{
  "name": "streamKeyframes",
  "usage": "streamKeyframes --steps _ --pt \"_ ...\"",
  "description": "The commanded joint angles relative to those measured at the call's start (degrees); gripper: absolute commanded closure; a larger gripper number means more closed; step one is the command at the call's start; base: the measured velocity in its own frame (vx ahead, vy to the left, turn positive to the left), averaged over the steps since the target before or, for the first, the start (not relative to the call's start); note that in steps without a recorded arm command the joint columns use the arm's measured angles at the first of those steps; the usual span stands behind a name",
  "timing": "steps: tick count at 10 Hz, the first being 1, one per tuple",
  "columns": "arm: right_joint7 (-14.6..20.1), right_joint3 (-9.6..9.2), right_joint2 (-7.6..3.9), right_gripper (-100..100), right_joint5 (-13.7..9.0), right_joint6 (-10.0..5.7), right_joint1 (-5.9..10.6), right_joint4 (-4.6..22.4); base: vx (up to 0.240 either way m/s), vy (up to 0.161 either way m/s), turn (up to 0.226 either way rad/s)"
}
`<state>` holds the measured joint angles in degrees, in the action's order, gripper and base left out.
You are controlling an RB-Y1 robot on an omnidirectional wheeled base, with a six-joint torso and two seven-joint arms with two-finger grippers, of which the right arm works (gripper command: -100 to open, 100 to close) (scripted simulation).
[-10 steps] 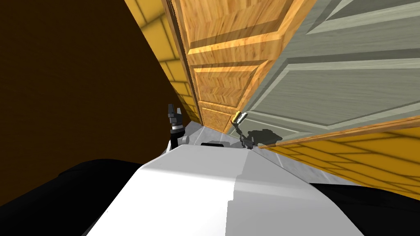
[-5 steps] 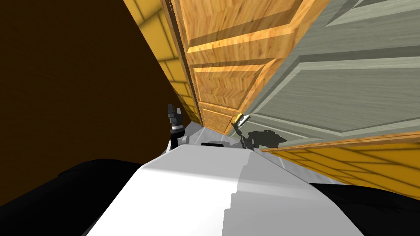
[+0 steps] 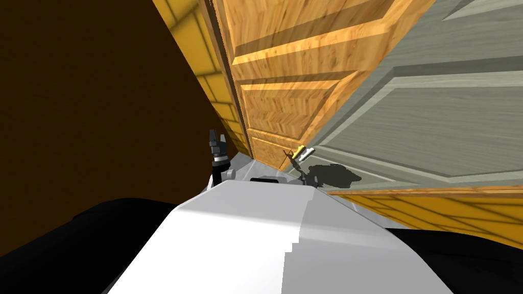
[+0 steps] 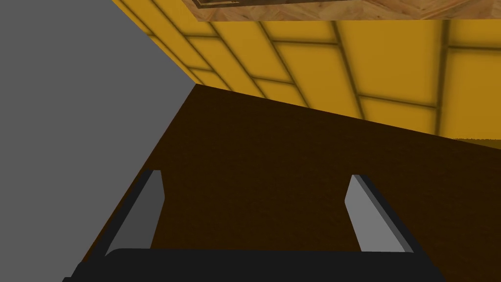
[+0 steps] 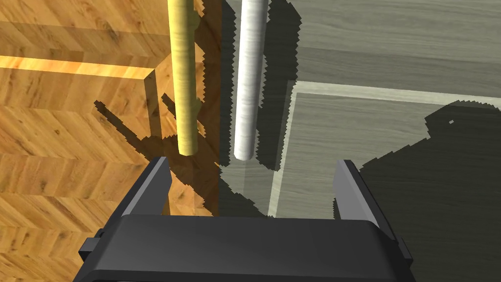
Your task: Pull the door open
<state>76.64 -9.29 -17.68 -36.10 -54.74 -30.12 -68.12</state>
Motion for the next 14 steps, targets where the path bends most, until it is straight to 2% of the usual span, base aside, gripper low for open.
streamKeyframes --steps 1,5,6,7,10,11,12,14 --pt "2.0 -0.30 -0.33 -100 -0.7 -0.69 0.24 1.8 0.149 -0.022 0.044" --pt "6.0 -0.82 -1.07 -100 -2.1 -1.79 0.79 4.9 0.170 -0.040 0.055" --pt "5.4 -0.72 -0.98 -100 -1.9 -1.55 0.66 4.3 0.080 -0.009 0.011" --pt "5.5 -0.32 -1.21 -100 -2.3 -1.47 -0.58 5.2 -0.082 0.017 -0.104" --pt "5.5 0.32 -1.56 -100 -2.7 -1.35 -1.89 6.1 -0.159 0.013 -0.085" --pt "5.5 0.96 -1.93 -100 -3.1 -1.21 -2.98 7.0 -0.146 0.001 -0.118" --pt "5.5 0.96 -1.93 -100 -3.1 -1.21 -2.98 7.0 -0.098 0.013 -0.062" --pt "5.5 2.24 -2.64 -100 -3.8 -0.94 -4.87 8.6 -0.114 0.001 -0.116"
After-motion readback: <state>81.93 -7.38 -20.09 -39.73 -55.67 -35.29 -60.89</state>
